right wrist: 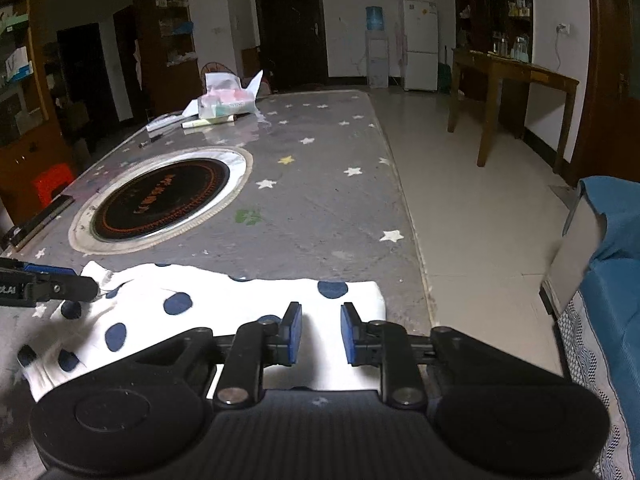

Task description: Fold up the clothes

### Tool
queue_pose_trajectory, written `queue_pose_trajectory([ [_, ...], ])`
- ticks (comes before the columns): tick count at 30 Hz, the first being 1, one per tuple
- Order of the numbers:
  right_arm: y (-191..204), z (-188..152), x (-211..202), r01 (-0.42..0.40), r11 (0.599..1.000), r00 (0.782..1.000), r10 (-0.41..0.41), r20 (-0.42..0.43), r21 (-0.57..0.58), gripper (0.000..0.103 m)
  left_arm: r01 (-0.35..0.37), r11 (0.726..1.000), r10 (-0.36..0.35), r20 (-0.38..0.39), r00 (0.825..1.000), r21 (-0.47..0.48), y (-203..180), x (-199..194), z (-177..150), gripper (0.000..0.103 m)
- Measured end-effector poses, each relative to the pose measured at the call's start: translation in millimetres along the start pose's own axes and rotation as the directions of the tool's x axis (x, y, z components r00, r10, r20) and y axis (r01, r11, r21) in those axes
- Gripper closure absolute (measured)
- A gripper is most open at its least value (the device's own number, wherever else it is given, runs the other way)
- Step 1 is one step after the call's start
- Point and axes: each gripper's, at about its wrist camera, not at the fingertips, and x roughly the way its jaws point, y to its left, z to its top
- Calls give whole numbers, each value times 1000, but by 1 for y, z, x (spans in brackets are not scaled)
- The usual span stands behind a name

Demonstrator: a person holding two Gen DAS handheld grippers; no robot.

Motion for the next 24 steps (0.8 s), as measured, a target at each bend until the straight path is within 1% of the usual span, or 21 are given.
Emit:
queue_pose_trajectory([
  [3,-2,-2,13,9,1000,1000,-9,-28,-3,82,1,1000,-2,-27,1000,-32,5,10,0,51],
  [4,-2,-2,14,9,1000,999,-9,-30,-1,82,3,999,-4,-25,1000,-32,6,9,0,51],
  [7,-4,-3,9,4,1000,1000,-3,-16,10,82,10,999,-11,-19,1000,-34,6,3,-1,50],
  [9,-2,-3,0,-6,1000,1000,6,-3,6,79,9,1000,-10,-12,1000,-24,5,-2,-2,49],
  [10,-1,-3,-5,-12,1000,1000,12,2,1,73,7,1000,-7,-7,1000,-15,3,-5,-2,49],
  [12,2,-7,-18,-32,999,999,32,9,-11,71,2,1000,-2,5,1000,1,0,-12,-5,49],
  [14,7,-14,-30,-63,998,998,63,2,-20,71,3,1000,-3,16,1000,12,-3,-19,-7,47],
  [16,15,-25,-40,-79,996,997,79,-8,-36,70,5,1000,-6,25,1000,21,-4,-25,-11,43],
  [18,21,-36,-50,-91,995,996,90,-14,-47,66,9,1000,-9,32,999,27,-5,-32,-14,40],
  [22,31,-59,-67,-83,995,996,82,-19,-59,65,12,999,-14,47,999,38,-4,-46,-24,36],
  [24,35,-68,-74,-71,995,997,71,-13,-69,61,13,999,-15,56,998,44,-3,-53,-30,35],
])
